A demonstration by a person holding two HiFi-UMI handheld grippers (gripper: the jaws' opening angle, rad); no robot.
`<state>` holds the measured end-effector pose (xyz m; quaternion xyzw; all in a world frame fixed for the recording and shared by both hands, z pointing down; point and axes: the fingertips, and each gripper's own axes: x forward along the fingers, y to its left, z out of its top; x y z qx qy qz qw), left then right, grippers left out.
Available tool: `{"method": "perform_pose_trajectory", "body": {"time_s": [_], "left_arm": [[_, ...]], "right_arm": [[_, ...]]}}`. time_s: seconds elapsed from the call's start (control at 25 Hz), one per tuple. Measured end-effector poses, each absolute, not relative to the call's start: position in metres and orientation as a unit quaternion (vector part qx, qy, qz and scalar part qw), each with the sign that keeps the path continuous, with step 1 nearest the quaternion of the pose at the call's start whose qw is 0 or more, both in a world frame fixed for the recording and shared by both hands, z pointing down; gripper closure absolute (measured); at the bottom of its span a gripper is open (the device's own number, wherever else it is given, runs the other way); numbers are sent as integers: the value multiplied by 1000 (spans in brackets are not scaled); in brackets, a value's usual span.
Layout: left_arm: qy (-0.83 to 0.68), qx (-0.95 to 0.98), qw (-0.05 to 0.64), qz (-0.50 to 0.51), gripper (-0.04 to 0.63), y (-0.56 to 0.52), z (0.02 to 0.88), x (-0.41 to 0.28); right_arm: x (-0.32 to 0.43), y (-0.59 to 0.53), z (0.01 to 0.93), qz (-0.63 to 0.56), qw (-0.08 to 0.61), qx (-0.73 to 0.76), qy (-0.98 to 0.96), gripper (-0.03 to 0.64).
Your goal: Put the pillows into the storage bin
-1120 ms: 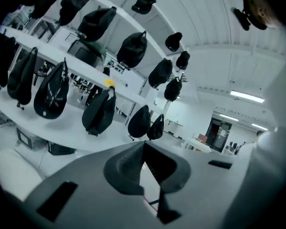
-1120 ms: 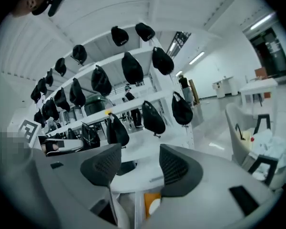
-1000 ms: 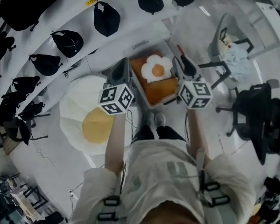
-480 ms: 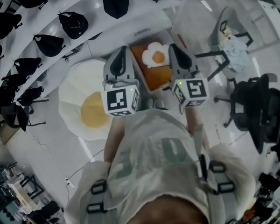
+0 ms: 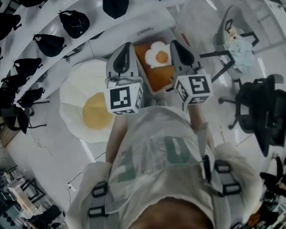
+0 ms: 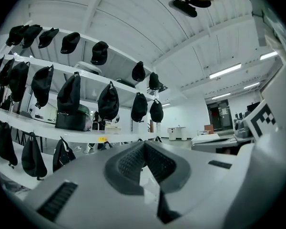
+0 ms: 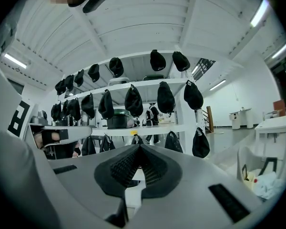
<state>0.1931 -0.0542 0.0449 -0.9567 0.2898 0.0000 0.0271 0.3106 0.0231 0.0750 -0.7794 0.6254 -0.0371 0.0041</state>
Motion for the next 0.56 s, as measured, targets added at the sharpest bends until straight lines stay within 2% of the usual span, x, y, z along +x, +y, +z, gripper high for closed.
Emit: {"method": "perform_pose_trajectory", "body": {"time_s": [0.56], "left_arm": [[287,-958,7,-1,591,-55,49,201]], "right_arm": [[323,31,76,-42,-2,-785,618,607]]}}
